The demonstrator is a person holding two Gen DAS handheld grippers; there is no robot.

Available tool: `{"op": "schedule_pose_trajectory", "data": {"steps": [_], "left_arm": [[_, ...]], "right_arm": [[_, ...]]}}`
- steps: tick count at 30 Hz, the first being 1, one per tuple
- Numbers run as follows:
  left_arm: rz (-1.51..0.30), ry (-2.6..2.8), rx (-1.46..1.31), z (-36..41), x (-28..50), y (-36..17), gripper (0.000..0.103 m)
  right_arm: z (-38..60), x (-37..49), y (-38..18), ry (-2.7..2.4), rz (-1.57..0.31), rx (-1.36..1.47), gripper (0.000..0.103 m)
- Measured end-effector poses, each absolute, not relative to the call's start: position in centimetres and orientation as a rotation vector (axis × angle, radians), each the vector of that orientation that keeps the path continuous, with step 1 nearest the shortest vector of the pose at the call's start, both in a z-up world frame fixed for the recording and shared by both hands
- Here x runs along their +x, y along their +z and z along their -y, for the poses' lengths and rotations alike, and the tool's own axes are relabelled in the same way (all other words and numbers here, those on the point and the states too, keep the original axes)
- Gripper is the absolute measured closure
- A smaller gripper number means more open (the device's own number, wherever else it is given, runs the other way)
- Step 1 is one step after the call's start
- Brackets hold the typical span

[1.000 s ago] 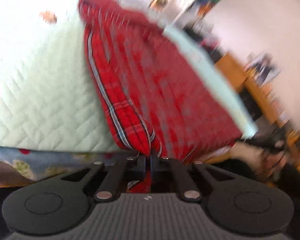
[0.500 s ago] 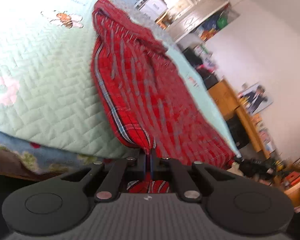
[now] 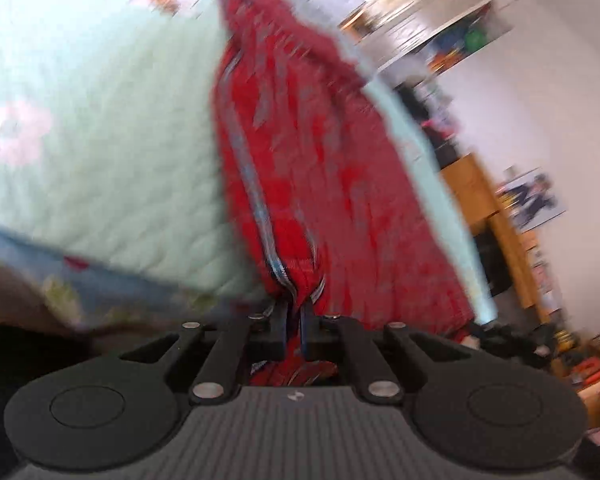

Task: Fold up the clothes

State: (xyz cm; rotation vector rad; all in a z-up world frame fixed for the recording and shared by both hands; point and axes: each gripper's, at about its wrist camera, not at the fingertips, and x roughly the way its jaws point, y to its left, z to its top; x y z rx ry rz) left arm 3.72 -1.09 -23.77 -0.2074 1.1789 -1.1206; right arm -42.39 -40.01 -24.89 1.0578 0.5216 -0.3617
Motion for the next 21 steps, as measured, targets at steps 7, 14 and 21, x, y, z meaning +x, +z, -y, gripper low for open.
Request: {"op": "schedule_pose_trajectory", "data": {"steps": [7,14,21], "left_arm": [[-1.192,-1.087,0.111,5.1,2.7,-24.3,0.077],[-1.188,-1.167,0.087,5.1,2.5,-24.5,0.088],[-1.129,-1.251,-0.283,1.6,3.7,-22.3,0.100]], "right_arm": [[38.7,-39.6,-26.6,-0.440,-0.739,0.835,0.052],[38.8,-40.6,-26.3,-0.386,-0.735,0.794,0.100],[38.8,-43.5,-23.8,-0.273,-0.507,0.936,0.101]]}}
